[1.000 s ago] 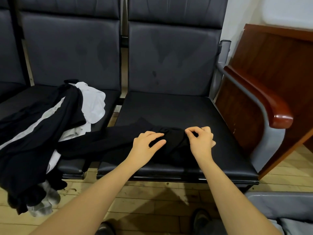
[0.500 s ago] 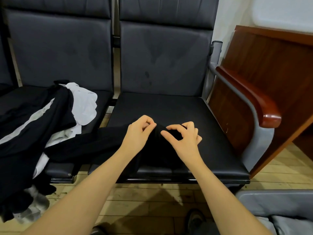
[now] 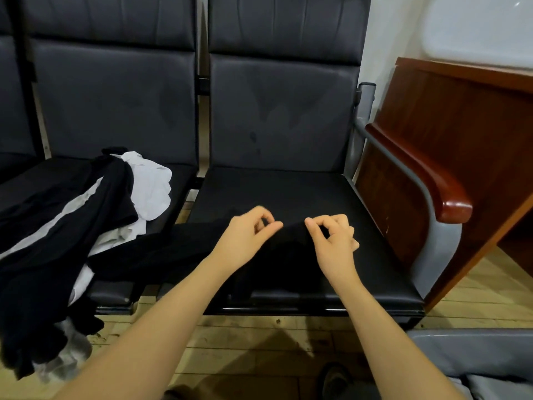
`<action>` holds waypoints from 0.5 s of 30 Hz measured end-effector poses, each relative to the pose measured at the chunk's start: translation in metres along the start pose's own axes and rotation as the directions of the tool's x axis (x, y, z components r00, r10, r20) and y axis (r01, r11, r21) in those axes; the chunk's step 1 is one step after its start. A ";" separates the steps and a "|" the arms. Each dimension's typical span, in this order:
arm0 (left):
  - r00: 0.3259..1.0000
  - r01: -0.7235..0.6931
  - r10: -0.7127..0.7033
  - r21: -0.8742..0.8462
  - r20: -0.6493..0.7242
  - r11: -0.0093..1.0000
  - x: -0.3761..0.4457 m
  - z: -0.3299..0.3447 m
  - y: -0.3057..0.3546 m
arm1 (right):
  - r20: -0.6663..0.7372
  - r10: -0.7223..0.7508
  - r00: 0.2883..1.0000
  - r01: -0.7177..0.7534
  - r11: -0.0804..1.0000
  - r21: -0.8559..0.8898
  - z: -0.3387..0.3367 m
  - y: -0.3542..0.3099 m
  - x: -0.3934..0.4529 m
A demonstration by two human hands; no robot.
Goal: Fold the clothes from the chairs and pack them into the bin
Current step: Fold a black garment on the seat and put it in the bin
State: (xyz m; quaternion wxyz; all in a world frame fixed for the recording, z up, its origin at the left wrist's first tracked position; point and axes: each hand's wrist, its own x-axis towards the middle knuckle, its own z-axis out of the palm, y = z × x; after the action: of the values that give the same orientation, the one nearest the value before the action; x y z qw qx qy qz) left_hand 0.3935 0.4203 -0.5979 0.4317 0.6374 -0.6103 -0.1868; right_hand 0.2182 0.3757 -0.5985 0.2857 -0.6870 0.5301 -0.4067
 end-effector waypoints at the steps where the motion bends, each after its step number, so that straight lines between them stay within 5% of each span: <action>1: 0.999 0.001 -0.004 0.065 0.046 0.998 -0.004 0.004 -0.006 | -0.017 0.006 1.000 -0.008 0.993 -0.114 0.001 0.006 0.000; 6: 0.979 -0.114 0.054 0.308 0.198 0.945 -0.022 0.003 -0.034 | -0.059 -0.047 0.997 0.033 0.978 -0.206 0.002 0.017 0.003; 10: 0.942 -0.191 0.041 0.431 0.332 0.882 -0.030 -0.004 -0.052 | 0.212 -0.293 0.932 0.344 0.898 -0.274 0.005 0.014 -0.001; 15: 0.903 -0.274 -0.063 0.682 0.426 0.678 -0.042 -0.011 -0.068 | 0.361 -0.274 0.891 0.439 0.720 -0.537 0.015 0.032 -0.006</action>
State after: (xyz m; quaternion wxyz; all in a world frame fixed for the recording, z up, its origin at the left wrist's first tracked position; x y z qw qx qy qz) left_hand 0.4356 0.4555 -0.6571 0.0131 0.6634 -0.7474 -0.0341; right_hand 0.2150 0.3719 -0.6340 0.0322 -0.8777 0.4466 -0.1709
